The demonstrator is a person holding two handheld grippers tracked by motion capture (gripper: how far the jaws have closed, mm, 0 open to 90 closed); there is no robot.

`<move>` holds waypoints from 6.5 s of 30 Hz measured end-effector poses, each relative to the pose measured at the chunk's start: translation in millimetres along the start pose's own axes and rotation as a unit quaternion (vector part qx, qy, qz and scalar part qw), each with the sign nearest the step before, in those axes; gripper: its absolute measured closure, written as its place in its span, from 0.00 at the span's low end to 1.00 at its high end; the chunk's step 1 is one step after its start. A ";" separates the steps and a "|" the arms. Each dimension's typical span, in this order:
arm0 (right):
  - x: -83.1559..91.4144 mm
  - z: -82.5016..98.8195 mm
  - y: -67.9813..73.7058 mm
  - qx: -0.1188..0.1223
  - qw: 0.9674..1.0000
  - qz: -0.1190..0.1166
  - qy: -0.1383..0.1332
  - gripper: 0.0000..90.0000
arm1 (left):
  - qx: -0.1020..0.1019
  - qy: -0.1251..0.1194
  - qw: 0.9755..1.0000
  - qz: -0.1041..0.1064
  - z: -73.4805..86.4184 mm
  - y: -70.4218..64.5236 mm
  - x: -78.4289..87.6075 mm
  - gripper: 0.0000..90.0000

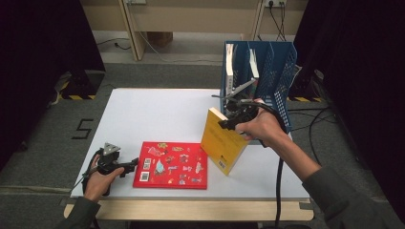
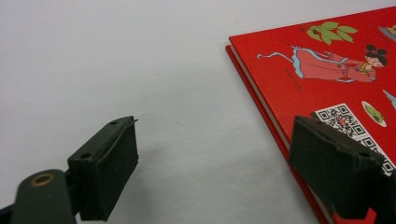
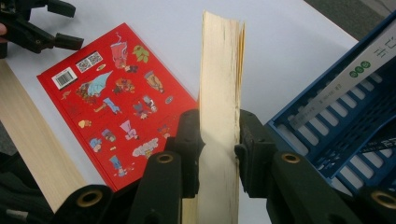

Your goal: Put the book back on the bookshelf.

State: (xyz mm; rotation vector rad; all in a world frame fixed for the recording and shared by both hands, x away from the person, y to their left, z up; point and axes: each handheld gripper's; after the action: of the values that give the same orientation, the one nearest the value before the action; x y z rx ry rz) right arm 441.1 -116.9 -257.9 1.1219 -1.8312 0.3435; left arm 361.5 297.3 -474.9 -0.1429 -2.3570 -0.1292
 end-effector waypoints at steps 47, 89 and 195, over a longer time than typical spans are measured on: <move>86.8 25.2 -17.5 -0.052 0.994 0.085 -0.041 0.84 | -0.004 0.008 1.000 -0.016 3.6 8.0 -6.5 0.16; 114.5 2.8 -143.7 -0.192 0.951 0.163 -0.178 0.84 | 0.004 0.006 1.000 -0.027 2.1 11.4 -6.8 0.17; 24.4 18.5 -191.4 -0.241 0.936 0.073 -0.247 0.71 | -0.005 0.004 1.000 -0.030 3.6 9.5 -9.1 0.16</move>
State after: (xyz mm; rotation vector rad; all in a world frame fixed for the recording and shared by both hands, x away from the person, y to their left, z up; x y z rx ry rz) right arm 582.2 -246.1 -288.9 0.7644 -2.2763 -0.3308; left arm 366.8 306.6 -483.4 -0.0769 -2.3531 -0.1692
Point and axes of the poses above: each handheld gripper's, and its own axes: x roughly backward along the jaws, z roughly out of its underside, y roughly to its left, and after that the axes turned 12 degrees about -z, right-handed
